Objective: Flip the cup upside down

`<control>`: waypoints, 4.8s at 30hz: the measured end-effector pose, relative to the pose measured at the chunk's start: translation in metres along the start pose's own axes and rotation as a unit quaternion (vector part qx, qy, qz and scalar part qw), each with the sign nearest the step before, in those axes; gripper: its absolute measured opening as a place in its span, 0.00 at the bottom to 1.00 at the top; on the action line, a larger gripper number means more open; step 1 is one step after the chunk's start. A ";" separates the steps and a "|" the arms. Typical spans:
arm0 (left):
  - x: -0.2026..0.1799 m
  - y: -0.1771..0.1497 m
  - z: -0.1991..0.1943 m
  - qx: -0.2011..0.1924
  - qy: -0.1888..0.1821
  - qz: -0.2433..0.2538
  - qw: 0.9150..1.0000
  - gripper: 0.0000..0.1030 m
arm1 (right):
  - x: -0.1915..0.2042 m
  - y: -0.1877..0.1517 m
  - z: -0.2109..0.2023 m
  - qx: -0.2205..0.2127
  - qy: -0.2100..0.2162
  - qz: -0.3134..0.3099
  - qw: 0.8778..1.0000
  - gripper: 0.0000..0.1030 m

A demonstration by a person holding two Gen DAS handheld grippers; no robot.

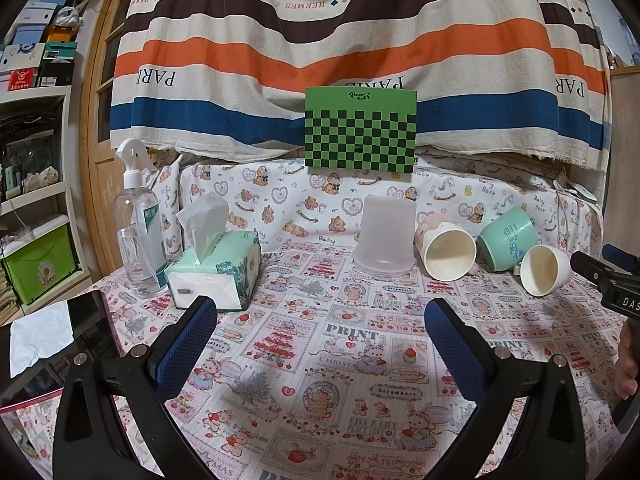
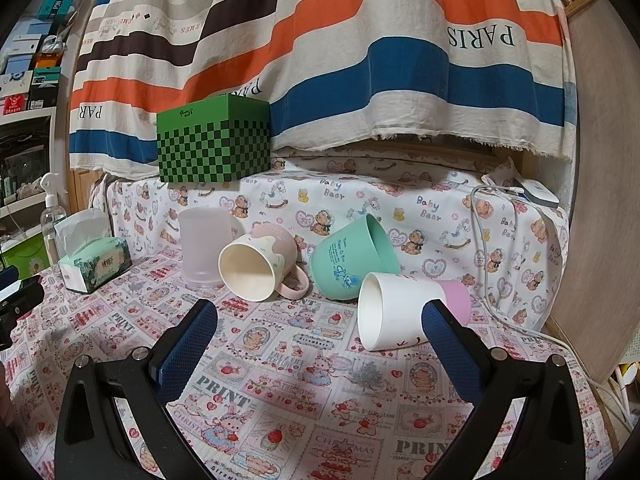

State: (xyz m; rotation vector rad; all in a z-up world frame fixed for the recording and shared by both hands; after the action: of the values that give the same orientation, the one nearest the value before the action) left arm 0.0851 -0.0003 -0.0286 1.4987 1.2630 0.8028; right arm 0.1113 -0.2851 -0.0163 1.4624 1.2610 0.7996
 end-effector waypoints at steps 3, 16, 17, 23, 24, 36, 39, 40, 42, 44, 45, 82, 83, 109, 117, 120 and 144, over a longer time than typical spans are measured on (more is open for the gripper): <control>0.000 0.000 0.000 0.000 0.000 0.000 1.000 1.00 | 0.000 -0.004 0.001 0.000 0.000 0.000 1.000 1.00; 0.000 0.000 0.000 0.001 0.000 -0.001 1.000 1.00 | 0.000 -0.003 0.001 0.002 0.000 0.000 1.000 1.00; 0.000 0.000 0.000 0.001 0.000 -0.001 1.000 1.00 | 0.000 -0.003 0.001 0.002 0.000 0.000 1.000 1.00; 0.000 0.000 0.000 0.001 0.000 -0.001 1.000 1.00 | 0.001 -0.004 0.001 0.002 0.000 -0.001 1.000 1.00; 0.000 0.000 0.000 0.001 0.000 -0.002 1.000 1.00 | 0.001 -0.004 0.001 0.002 0.000 -0.001 1.000 1.00; 0.000 0.000 0.000 0.002 -0.001 -0.002 1.000 1.00 | 0.001 -0.004 0.001 0.003 0.000 -0.001 1.000 1.00; 0.000 0.000 0.000 0.002 -0.001 -0.002 1.000 1.00 | 0.000 -0.004 0.001 0.003 -0.001 -0.001 1.000 1.00; 0.000 0.000 0.000 0.002 0.000 -0.002 1.000 1.00 | 0.000 -0.003 0.001 0.003 -0.001 -0.001 1.000 1.00; 0.000 0.000 0.000 0.002 0.000 -0.003 1.000 1.00 | 0.001 -0.004 0.001 0.003 0.005 0.002 1.000 1.00; 0.000 0.000 0.000 0.002 0.000 -0.003 1.000 1.00 | 0.000 -0.005 0.002 0.005 0.016 0.006 1.000 1.00; 0.000 0.000 0.000 0.001 0.000 -0.003 1.000 1.00 | -0.002 -0.006 0.002 0.008 0.013 0.010 1.000 1.00; 0.016 0.000 -0.003 0.000 0.038 -0.023 0.999 1.00 | 0.118 0.025 0.187 0.348 0.115 0.124 0.922 0.96; 0.016 0.000 -0.003 -0.001 0.037 -0.023 0.999 1.00 | 0.121 0.023 0.195 0.352 0.108 0.122 0.922 0.96; 0.012 0.002 -0.006 -0.011 0.040 -0.013 0.999 1.00 | 0.114 0.002 0.103 0.366 0.117 0.069 0.921 0.84; 0.015 0.002 -0.008 -0.014 0.046 -0.018 0.999 1.00 | 0.132 -0.047 0.038 0.372 0.123 0.019 0.920 0.85; 0.015 0.002 -0.008 -0.014 0.046 -0.018 0.999 1.00 | 0.139 -0.063 0.037 0.388 0.141 0.023 0.911 0.85; 0.016 -0.006 0.000 0.015 0.037 -0.016 0.999 1.00 | 0.009 0.012 -0.001 0.045 0.090 -0.002 0.995 1.00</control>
State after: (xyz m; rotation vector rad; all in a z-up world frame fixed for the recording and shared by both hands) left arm 0.0875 0.0149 -0.0357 1.4808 1.3556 0.8287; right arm 0.1158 -0.2753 -0.0058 1.4835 1.4520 0.8985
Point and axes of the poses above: each gripper's, at about its wrist camera, not at the fingertips, and z roughly the way its jaws point, x to its left, y to its top, the point moved 9 cm from there along z, roughly the way its jaws point, and after that the axes turned 15 degrees about -y, right-handed, at the moved point
